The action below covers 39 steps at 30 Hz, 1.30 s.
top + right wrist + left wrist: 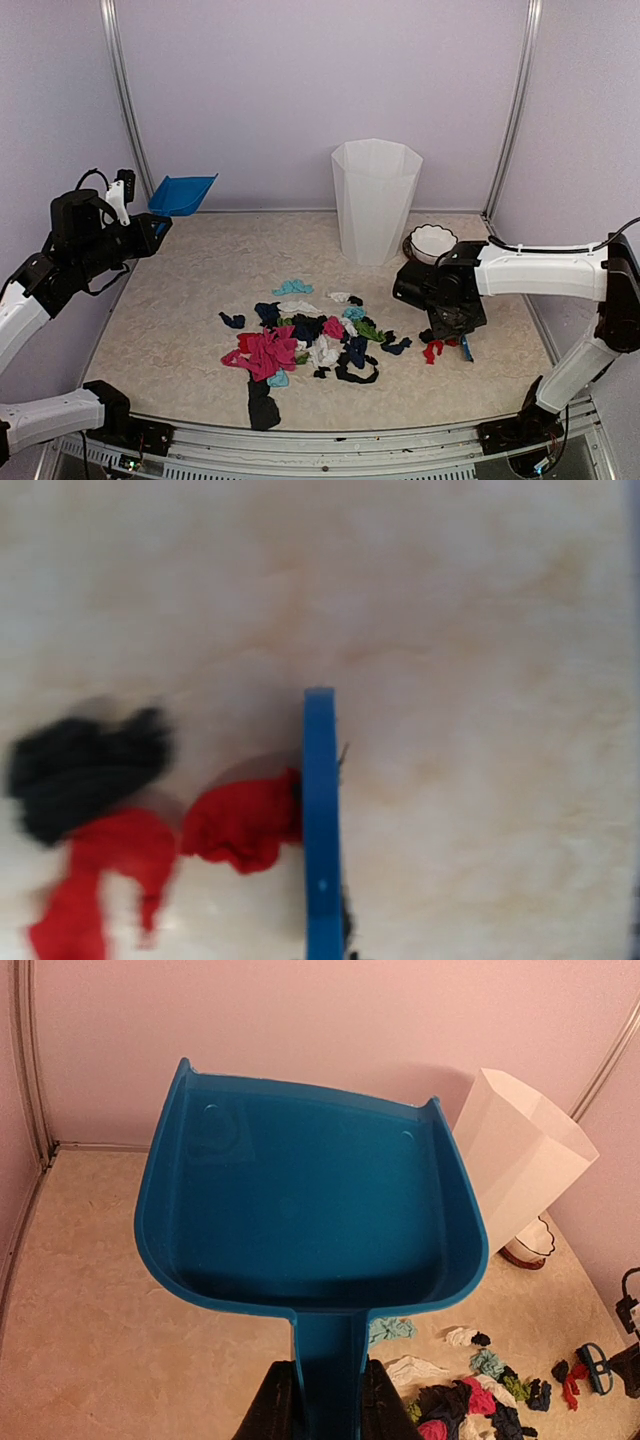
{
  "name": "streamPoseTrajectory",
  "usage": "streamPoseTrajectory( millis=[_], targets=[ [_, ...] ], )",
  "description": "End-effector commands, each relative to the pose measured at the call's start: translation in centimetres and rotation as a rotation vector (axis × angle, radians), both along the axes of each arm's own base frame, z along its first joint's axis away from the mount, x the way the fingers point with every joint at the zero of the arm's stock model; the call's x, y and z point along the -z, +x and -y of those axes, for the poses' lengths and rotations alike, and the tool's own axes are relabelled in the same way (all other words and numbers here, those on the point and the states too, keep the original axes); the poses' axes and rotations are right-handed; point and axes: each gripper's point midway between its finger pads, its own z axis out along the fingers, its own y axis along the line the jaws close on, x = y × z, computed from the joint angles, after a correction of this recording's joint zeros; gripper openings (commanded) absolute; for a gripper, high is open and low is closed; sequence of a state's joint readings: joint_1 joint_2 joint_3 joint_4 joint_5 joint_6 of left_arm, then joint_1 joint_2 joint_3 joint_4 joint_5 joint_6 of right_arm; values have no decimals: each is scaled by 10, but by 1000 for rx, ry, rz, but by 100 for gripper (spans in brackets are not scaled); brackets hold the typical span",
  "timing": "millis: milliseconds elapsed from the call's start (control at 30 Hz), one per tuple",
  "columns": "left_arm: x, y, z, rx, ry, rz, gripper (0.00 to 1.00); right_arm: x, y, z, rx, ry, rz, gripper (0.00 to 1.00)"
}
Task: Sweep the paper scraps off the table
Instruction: Sweep the paper scraps at the center of the board.
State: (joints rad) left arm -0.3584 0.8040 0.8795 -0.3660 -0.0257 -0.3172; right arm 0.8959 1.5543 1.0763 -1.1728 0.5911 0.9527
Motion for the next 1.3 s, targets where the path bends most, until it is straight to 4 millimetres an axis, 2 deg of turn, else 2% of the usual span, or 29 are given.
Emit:
streamPoseTrajectory(
  millis=[0, 100, 367, 500, 667, 900, 967, 1033, 1267],
  targets=[
    [-5, 1, -1, -4, -16, 24, 0, 16, 3, -41, -62, 157, -44, 0],
    [-6, 1, -2, -5, -16, 26, 0, 20, -1, -63, -100, 217, -73, 0],
    [-8, 0, -3, -11, -17, 34, 0, 7, -9, -132, -229, 334, -97, 0],
    [-8, -1, -3, -10, -17, 36, 0, -13, -7, -154, -275, 371, -64, 0],
    [-8, -1, -2, -4, -18, 34, 0, -41, 4, -141, -257, 302, 13, 0],
    [-6, 0, -1, -1, -19, 28, 0, -92, 35, -88, -185, 67, 216, 0],
    [-6, 0, -1, -3, -18, 28, 0, -104, 50, -77, -168, 29, 269, 0],
    [-6, 1, -2, -6, -18, 29, 0, -115, 69, -75, -181, 45, 327, 0],
    [0, 4, -1, -7, -10, 10, 0, -168, 133, -72, -222, 231, 585, 0]
  ],
)
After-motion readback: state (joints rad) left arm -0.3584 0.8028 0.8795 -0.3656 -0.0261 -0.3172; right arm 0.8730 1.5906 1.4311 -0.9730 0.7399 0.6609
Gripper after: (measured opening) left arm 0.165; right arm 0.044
